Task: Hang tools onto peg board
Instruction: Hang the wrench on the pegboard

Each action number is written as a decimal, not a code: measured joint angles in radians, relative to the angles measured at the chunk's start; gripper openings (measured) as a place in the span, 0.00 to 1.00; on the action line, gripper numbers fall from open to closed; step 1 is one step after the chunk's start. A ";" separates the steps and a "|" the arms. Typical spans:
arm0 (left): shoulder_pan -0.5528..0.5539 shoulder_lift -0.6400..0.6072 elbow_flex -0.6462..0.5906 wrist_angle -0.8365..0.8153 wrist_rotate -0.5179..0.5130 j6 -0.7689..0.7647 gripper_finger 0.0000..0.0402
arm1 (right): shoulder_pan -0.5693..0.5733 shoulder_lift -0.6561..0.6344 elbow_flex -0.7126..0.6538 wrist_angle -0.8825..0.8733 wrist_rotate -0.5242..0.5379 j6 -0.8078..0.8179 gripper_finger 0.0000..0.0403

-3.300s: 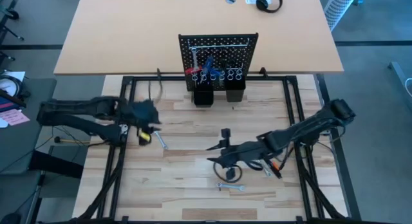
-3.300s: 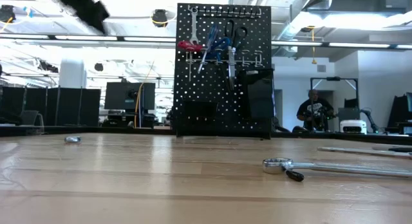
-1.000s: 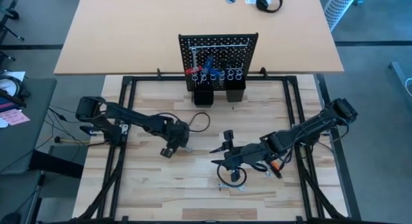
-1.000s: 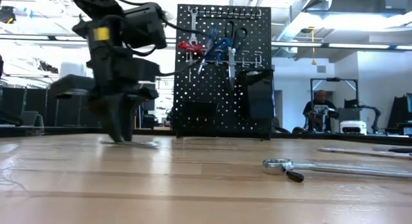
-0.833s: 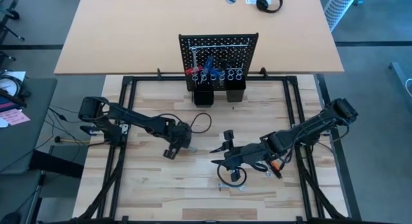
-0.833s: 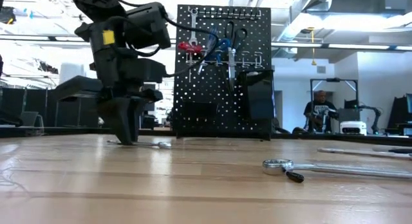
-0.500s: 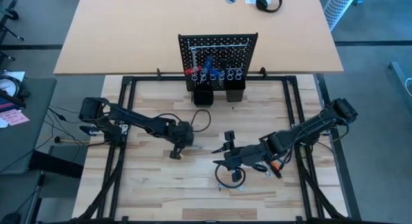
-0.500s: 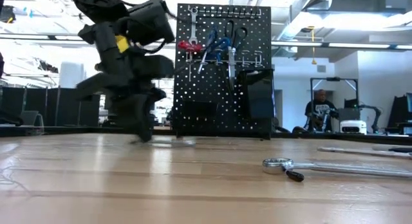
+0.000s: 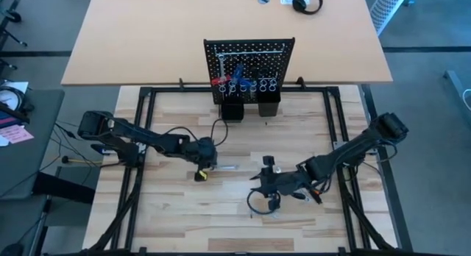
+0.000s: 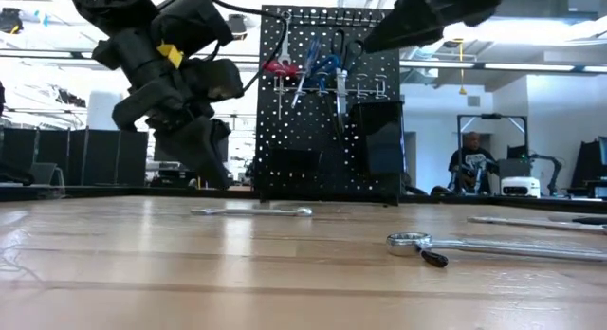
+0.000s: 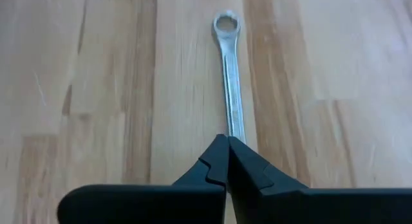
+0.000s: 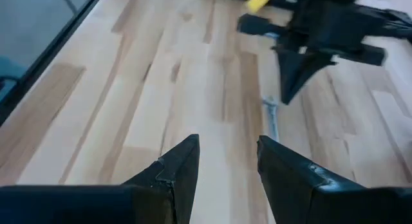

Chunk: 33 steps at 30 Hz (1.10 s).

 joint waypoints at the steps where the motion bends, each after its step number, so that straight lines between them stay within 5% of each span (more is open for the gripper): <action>1: -0.002 0.004 0.000 -0.004 0.008 0.000 0.01 | -0.007 -0.001 -0.013 0.022 0.000 0.005 0.41; 11: -0.023 0.037 0.008 0.082 -0.034 0.021 0.39 | -0.056 -0.001 -0.025 0.040 -0.001 0.028 0.41; 16: -0.032 0.139 0.012 0.082 -0.021 -0.007 0.46 | -0.046 -0.001 -0.025 0.053 -0.003 0.037 0.41; 20: -0.042 0.205 0.018 0.060 -0.035 -0.013 0.39 | -0.043 -0.001 -0.025 0.059 -0.003 0.037 0.41; 26: -0.047 0.234 0.025 0.037 -0.064 -0.016 0.05 | -0.043 -0.001 -0.025 0.059 -0.003 0.037 0.41; 33: -0.059 0.188 0.014 0.053 -0.112 -0.067 0.01 | -0.036 -0.001 -0.025 0.048 -0.003 0.009 0.41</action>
